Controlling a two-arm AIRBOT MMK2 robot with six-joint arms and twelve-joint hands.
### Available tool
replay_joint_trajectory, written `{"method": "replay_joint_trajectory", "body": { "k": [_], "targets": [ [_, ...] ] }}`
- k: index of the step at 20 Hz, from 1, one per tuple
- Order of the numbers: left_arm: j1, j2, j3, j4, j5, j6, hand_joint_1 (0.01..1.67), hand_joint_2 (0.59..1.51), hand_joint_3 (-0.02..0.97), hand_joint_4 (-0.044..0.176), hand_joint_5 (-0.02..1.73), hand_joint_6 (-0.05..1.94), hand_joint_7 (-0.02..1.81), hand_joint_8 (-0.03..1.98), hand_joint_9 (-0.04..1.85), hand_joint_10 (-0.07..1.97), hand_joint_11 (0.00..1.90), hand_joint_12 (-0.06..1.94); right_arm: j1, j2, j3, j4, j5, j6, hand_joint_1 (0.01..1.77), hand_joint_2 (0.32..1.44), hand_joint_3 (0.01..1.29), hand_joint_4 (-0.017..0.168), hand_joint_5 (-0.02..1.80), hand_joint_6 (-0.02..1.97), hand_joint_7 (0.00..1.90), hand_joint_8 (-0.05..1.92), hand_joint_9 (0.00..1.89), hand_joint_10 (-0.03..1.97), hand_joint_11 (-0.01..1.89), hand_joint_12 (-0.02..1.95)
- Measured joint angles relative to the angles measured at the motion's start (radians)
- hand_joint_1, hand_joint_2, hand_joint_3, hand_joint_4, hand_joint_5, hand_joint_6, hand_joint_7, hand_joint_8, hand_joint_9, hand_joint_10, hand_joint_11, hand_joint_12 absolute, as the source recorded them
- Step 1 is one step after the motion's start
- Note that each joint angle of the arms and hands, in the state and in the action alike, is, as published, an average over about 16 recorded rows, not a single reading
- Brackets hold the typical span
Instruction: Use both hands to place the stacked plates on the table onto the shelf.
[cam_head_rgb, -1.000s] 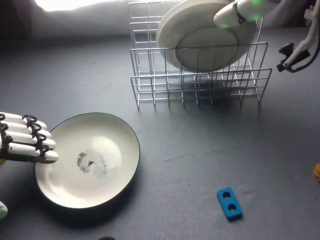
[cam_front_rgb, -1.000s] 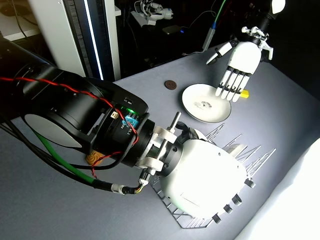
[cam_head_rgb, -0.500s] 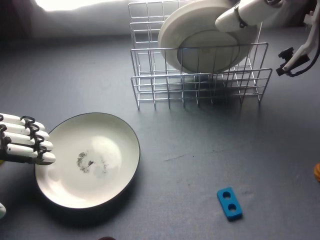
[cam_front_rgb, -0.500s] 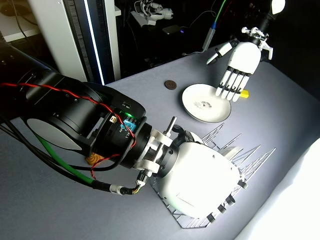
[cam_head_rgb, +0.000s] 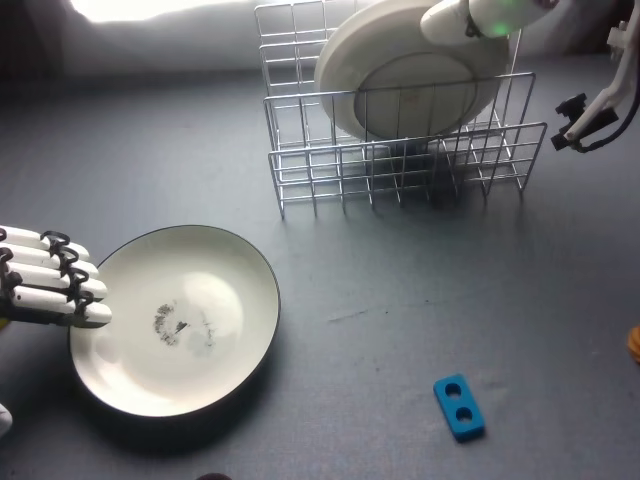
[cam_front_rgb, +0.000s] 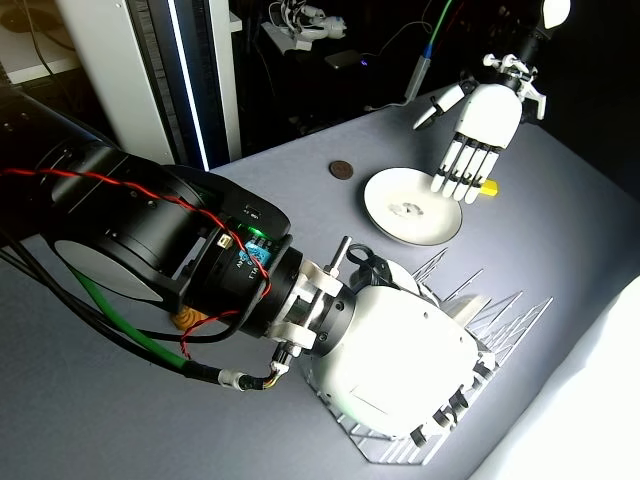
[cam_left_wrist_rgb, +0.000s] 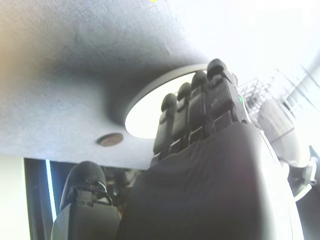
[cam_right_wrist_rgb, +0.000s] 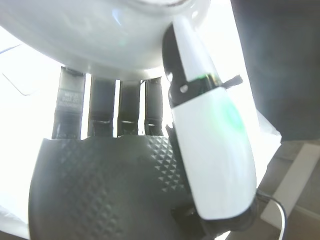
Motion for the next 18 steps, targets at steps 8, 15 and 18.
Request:
{"method": "replay_joint_trajectory", "body": {
  "k": [8,15,18],
  "targets": [
    [0.000,-0.002,0.003,-0.004,0.001,0.000,0.01,1.104,0.018,0.001,0.08,0.01,0.03,0.02,0.02,0.02,0.02,0.01,0.003,0.006,-0.010,-0.003,0.033,-0.035,1.09,1.11,0.02,-0.003,0.71,0.22,0.82,0.05,0.77,0.12,0.29,1.28],
    [0.002,-0.002,0.003,-0.004,0.003,0.000,0.01,1.105,0.019,0.001,0.08,0.01,0.04,0.02,0.01,0.01,0.02,0.01,0.012,0.017,-0.024,-0.020,0.097,-0.172,1.09,1.09,0.02,-0.003,0.70,0.11,0.79,0.03,0.74,0.07,0.22,1.28],
    [0.003,-0.002,0.003,-0.004,0.003,0.000,0.01,1.106,0.018,0.001,0.08,0.01,0.04,0.02,0.01,0.01,0.02,0.01,0.021,0.028,-0.045,-0.042,0.132,-0.265,1.08,1.08,0.02,-0.002,0.65,0.09,0.73,0.03,0.70,0.06,0.18,1.26]
  ]
}}
